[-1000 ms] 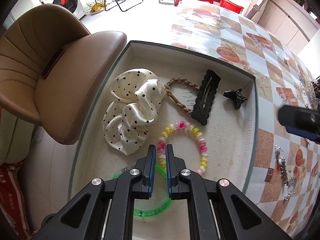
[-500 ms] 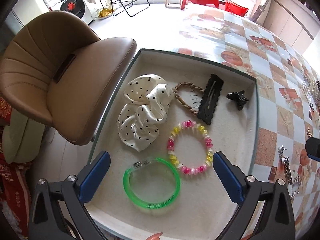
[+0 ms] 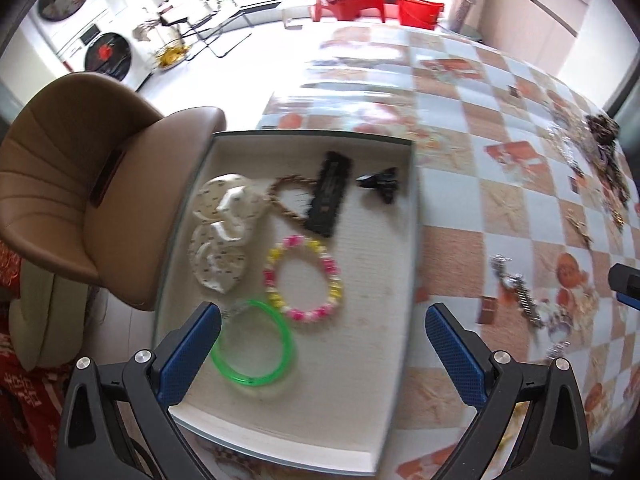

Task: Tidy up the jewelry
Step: 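Move both open grippers back over the jewelry on the table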

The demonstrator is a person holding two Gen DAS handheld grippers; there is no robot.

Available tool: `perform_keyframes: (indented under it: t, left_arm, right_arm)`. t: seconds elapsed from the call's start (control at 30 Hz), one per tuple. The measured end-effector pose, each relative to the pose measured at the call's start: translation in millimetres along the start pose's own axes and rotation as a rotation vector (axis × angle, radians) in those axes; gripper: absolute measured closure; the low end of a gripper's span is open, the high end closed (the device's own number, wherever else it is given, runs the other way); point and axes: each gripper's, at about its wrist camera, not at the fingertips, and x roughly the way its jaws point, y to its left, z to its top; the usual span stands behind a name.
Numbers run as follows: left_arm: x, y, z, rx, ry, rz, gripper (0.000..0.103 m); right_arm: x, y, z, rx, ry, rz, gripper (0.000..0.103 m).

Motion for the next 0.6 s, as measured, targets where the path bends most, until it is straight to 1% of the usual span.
perform_keyframes:
  t: [0.2,0.33,0.5,0.6]
  left_arm:
    - [-10.0,-37.1,-1.3,0.068,0.021,-0.095,0.0]
    - [-12.2,-60.0,-1.2,0.092,0.04,-0.132,0.0]
    - [-3.5,-84.8,-2.2,0.102,0.086,-0.173,0.0]
    - [8.7,-96.2,-3.1,0.095,0.132,-0.195,0.0]
  right_arm:
    - [-13.6,-30.9,-3.1,0.015,0.017,-0.044,0.016]
    - [-17.6,-46.5,-7.0,0.028,0.033,-0.06,0.016]
    - [-16.8,-59.1,-13.3,0.033,0.06,-0.079,0.016]
    - [-12.3,-64.1,-17.8,0.022,0.086,-0.092,0.016]
